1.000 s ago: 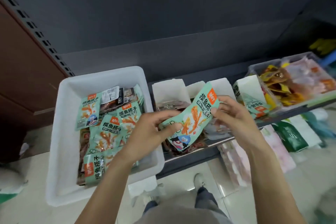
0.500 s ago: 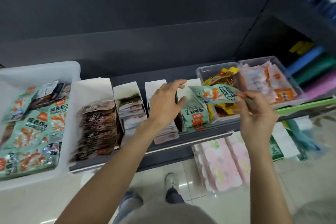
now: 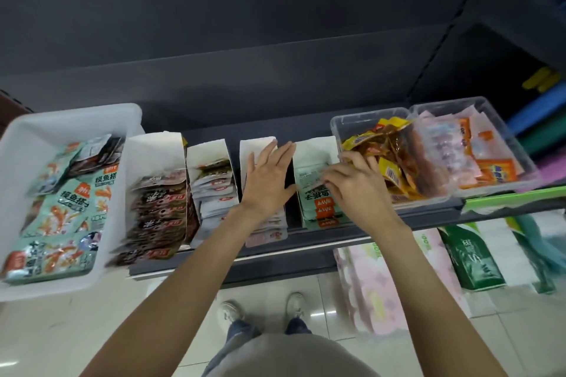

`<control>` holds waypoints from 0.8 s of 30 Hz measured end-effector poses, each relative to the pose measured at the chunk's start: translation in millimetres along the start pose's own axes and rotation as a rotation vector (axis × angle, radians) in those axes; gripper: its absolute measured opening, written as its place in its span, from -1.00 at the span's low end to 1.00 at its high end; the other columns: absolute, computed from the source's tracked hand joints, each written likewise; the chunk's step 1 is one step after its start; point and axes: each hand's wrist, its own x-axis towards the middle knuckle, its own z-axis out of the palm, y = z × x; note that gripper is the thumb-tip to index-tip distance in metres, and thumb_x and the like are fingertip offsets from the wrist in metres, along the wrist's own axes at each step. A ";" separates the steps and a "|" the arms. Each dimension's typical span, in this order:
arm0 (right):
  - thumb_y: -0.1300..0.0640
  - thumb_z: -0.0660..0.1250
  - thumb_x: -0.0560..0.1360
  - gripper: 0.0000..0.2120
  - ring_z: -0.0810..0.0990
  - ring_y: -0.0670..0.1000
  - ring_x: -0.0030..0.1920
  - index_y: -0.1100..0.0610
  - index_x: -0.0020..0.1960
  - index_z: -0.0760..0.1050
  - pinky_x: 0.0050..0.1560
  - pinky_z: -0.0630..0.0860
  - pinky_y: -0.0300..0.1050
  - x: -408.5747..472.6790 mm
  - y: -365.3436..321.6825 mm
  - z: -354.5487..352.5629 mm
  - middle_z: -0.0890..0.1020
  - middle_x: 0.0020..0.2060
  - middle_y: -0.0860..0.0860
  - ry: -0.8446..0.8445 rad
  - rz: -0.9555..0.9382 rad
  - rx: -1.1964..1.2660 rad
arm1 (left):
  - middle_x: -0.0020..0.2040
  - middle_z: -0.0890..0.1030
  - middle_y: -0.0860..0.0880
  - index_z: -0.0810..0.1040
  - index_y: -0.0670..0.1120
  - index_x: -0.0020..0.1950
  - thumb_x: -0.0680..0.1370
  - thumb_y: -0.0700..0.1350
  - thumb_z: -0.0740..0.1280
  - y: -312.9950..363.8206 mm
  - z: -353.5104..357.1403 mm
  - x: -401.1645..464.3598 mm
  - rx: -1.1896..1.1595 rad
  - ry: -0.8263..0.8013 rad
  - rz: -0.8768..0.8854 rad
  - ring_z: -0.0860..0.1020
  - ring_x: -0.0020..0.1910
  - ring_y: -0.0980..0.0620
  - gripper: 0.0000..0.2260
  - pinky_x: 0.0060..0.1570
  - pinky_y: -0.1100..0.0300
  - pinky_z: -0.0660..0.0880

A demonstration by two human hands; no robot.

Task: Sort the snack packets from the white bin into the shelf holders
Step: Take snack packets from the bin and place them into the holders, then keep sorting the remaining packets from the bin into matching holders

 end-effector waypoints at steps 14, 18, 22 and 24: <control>0.05 0.19 0.58 -0.75 0.63 -0.10 -0.14 0.08 0.13 0.59 -0.14 0.56 -0.21 53.1 -83.4 -43.0 0.69 -0.10 -0.04 0.129 0.173 0.588 | -0.03 0.61 0.03 0.55 -0.12 0.17 0.55 -0.10 0.27 -50.1 -71.8 -79.3 -0.495 0.660 0.138 0.55 -0.02 0.11 -0.76 0.00 0.26 0.49; 0.11 0.23 0.57 -0.82 0.62 -0.13 -0.21 0.03 0.07 0.60 -0.17 0.56 -0.15 97.2 -158.6 -37.4 0.69 -0.14 -0.11 -0.008 -0.034 0.697 | -0.10 0.59 0.08 0.58 -0.10 0.07 0.56 -0.07 0.24 -122.9 -88.5 -142.8 -0.526 0.771 -0.065 0.55 -0.08 0.16 -0.81 -0.05 0.30 0.45; 0.12 0.22 0.58 -0.81 0.62 -0.09 -0.12 0.00 0.07 0.60 -0.09 0.56 -0.06 136.9 -241.7 -17.1 0.68 -0.05 -0.13 -0.241 -0.177 0.667 | 0.02 0.60 0.11 0.59 -0.04 0.07 0.52 -0.12 0.34 -224.8 -83.2 -188.7 -0.400 0.655 -0.292 0.53 0.02 0.09 -0.85 0.02 0.23 0.46; 0.14 0.20 0.59 -0.79 0.61 -0.04 -0.06 0.04 0.09 0.60 -0.06 0.54 -0.05 154.7 -280.1 -0.2 0.67 0.00 -0.07 -0.335 -0.201 0.634 | 0.10 0.61 -0.06 0.60 -0.10 0.14 0.49 -0.19 0.41 -277.1 -76.2 -198.2 -0.325 0.539 -0.428 0.54 0.08 -0.08 -0.77 0.06 0.10 0.44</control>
